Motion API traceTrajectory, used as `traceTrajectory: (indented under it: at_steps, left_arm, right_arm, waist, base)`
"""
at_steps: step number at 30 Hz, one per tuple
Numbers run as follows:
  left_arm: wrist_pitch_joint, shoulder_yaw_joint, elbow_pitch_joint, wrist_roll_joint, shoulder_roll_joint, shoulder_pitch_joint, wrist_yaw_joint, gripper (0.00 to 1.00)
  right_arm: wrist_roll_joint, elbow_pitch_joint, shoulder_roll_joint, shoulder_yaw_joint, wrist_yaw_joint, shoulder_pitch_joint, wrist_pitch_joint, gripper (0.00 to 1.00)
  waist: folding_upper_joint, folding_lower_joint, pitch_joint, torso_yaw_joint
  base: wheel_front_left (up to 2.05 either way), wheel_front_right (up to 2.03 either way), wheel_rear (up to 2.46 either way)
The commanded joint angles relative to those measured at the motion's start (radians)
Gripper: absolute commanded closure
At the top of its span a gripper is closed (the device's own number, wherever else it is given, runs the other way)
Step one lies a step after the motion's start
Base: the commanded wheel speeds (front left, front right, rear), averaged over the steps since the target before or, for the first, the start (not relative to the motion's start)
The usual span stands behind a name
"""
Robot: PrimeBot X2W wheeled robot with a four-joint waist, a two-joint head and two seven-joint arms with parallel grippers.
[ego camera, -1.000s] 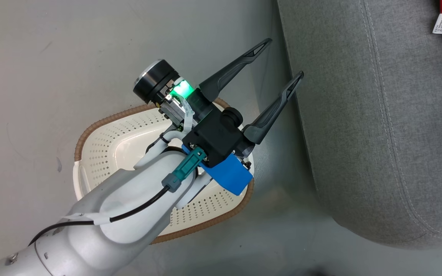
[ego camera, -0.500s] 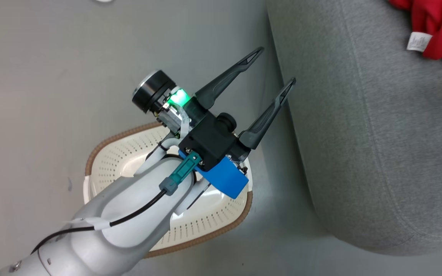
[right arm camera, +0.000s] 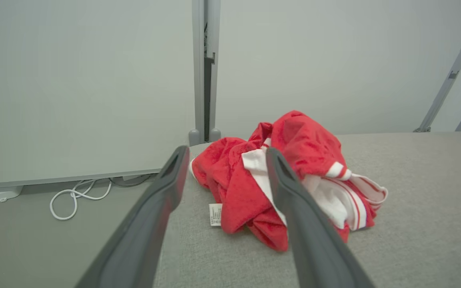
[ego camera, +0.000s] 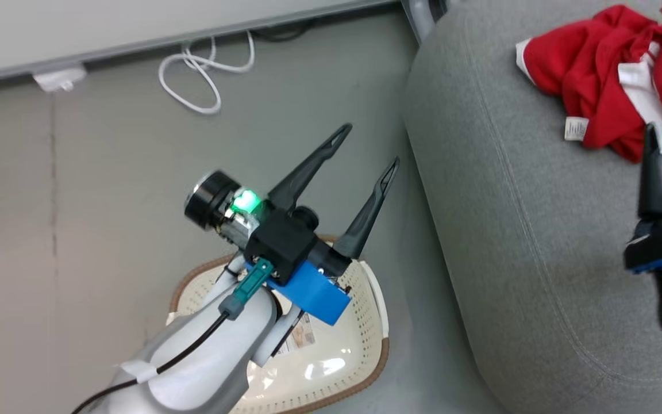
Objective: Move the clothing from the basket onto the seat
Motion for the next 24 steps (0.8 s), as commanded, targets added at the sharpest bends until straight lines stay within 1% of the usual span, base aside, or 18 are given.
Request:
traceTrajectory:
  at_steps: [1,4,8,15,20,21,22,24]
  left_arm:
    - [-0.004,0.018,-0.001,-0.005,-0.001,0.032,0.003,0.00]
    - [-0.005,0.043,0.005,-0.004,-0.003,0.082,-0.001,0.00]
    - [-0.005,0.090,0.009,-0.004,-0.007,0.140,0.000,0.00]
    - [-0.005,0.213,0.014,0.002,-0.005,0.251,0.009,0.00]
    - [-0.005,0.318,0.015,0.018,-0.002,0.335,0.015,0.00]
    - [-0.005,0.342,0.013,0.024,-0.003,0.353,0.017,0.00]
    - [-0.005,0.342,0.013,0.024,-0.003,0.353,0.017,0.00]
    - [-0.005,0.388,0.007,0.033,-0.004,0.389,0.016,0.00]
  right_arm:
    - [-0.005,-0.039,0.027,0.016,0.000,0.044,0.000,0.00]
    - [-0.008,-0.101,0.060,0.057,0.000,0.091,0.000,0.00]
    - [-0.002,-0.151,0.088,0.117,0.000,0.137,0.000,0.00]
    - [-0.013,-0.220,0.129,0.196,0.000,0.198,0.000,0.00]
    - [-0.025,-0.249,0.153,0.215,0.000,0.247,0.000,0.00]
    - [-0.029,-0.252,0.158,0.216,0.000,0.258,0.000,0.00]
    - [-0.029,-0.252,0.158,0.216,0.000,0.258,0.000,0.00]
    - [-0.032,-0.259,0.166,0.216,0.000,0.277,0.000,0.00]
  waist:
    - [-0.0001,0.0003,-0.031,0.005]
    - [-0.0001,0.0003,-0.071,0.036]
    - [-0.0001,0.0003,-0.112,0.082]
    - [-0.0001,0.0003,-0.180,0.159]
    - [-0.0001,0.0003,-0.229,0.198]
    - [-0.0001,0.0003,-0.239,0.203]
    - [-0.0001,0.0003,-0.239,0.203]
    - [-0.0001,0.0003,-0.258,0.210]
  base:
    - [0.00,0.00,0.00]
    - [0.00,0.00,0.00]
    - [0.00,0.00,0.00]
    - [0.00,0.00,0.00]
    - [0.00,0.00,0.00]
    - [0.00,0.00,0.00]
    - [0.00,0.00,0.00]
    - [0.00,0.00,0.00]
